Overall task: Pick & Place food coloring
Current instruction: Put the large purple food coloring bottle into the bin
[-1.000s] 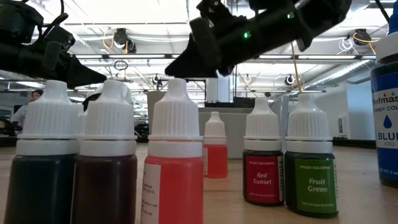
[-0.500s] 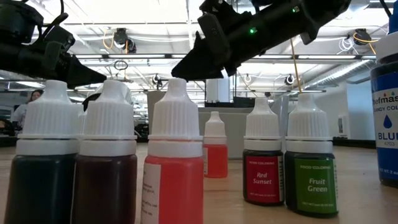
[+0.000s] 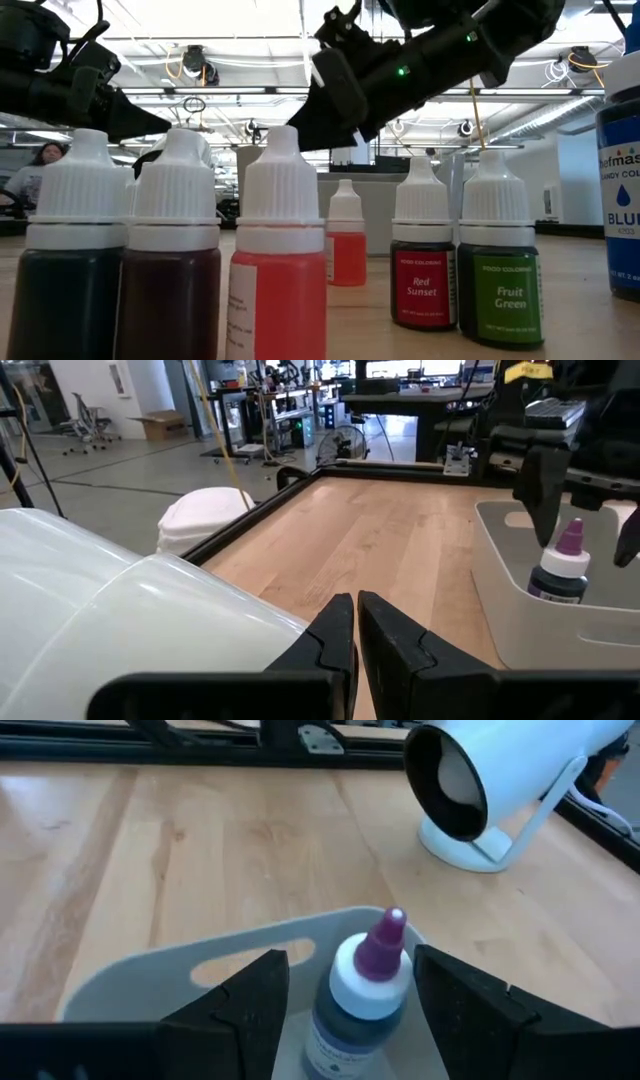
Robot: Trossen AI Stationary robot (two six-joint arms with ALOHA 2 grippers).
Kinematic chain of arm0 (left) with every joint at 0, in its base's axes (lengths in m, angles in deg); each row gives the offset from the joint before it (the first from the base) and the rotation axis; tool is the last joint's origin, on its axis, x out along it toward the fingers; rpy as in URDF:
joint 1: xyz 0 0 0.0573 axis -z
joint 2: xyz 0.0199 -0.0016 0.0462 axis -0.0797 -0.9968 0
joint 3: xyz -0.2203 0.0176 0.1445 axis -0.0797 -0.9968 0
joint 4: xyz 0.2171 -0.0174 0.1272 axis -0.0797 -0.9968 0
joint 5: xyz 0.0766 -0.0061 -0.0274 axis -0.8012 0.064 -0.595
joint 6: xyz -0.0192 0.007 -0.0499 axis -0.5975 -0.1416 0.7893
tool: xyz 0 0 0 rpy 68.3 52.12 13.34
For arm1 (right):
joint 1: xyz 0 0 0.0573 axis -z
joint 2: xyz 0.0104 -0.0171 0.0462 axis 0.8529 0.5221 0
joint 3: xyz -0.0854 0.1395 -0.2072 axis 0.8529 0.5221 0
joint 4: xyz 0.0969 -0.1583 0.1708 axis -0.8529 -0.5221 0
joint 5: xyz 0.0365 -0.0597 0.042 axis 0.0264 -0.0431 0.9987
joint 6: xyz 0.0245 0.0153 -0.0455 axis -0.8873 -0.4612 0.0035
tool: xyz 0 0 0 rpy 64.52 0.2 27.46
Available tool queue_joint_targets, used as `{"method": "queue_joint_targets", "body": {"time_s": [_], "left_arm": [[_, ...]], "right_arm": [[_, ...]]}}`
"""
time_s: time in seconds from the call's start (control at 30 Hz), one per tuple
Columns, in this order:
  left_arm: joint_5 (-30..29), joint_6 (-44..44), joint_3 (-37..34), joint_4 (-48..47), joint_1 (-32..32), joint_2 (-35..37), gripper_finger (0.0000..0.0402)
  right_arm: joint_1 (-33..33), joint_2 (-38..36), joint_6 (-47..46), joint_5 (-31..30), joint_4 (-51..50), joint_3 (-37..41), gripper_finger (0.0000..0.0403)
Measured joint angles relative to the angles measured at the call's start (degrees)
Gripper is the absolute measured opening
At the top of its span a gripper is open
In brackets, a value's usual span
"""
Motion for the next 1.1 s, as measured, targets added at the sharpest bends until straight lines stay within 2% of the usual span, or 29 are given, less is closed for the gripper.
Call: {"method": "queue_joint_targets", "body": {"time_s": [0.8, 0.93, 1.1], "left_arm": [[0.0, -1.1, 0.0, 0.0, 0.0, 0.0, 0.0026], [0.0, -1.4, 0.0, 0.0, 0.0, 0.0, 0.0026], [0.0, -1.5, 0.0, 0.0, 0.0, 0.0, 0.0026]], "right_arm": [[2.2, 0.5, 4.0, 0.5, 0.0, 0.0, 0.0201], [3.0, 0.5, 3.7, 4.5, 0.3, 0.0, 0.0201], [3.3, 0.5, 3.8, 6.2, 0.1, 0.0, 0.0188]]}}
